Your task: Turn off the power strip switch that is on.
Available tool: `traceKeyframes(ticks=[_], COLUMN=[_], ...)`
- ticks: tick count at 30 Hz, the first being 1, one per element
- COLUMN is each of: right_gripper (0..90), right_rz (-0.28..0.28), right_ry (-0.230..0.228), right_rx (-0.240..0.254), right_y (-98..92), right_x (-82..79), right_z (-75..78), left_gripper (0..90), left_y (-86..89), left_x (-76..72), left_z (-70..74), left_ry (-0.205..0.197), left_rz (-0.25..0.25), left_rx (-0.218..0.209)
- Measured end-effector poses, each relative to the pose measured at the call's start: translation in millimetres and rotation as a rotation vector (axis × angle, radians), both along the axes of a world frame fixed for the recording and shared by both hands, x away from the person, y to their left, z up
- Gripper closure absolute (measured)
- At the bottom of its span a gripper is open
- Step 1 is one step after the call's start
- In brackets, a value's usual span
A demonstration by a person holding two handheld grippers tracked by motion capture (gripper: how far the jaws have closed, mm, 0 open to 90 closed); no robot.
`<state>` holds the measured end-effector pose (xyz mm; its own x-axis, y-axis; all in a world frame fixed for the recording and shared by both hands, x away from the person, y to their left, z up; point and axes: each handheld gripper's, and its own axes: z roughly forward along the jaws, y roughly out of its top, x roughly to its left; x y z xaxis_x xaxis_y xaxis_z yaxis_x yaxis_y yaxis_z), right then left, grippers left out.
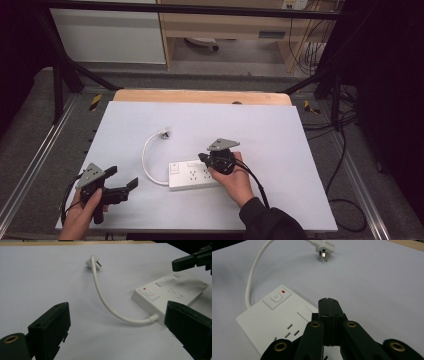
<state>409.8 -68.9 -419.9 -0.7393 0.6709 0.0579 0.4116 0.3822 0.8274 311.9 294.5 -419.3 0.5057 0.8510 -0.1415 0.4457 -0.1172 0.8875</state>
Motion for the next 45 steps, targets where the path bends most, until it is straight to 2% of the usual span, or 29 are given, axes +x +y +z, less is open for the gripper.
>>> traceKeyframes(ticks=[24, 45], right_gripper=[90.0, 90.0], right_rz=[0.002, -0.02], right_ry=[0.017, 0.018], right_rx=[-0.026, -0.018], right_y=[0.1, -3.5], right_x=[1.7, 0.5], right_z=[-10.5, -18.3], left_gripper=[6.5, 6.3], left_y=[0.9, 1.6], left_x=[0.1, 0.1], left_z=[0.2, 0.3], left_ry=[-0.005, -0.008], left_rz=[0.0, 0.003], left_rx=[0.0, 0.006])
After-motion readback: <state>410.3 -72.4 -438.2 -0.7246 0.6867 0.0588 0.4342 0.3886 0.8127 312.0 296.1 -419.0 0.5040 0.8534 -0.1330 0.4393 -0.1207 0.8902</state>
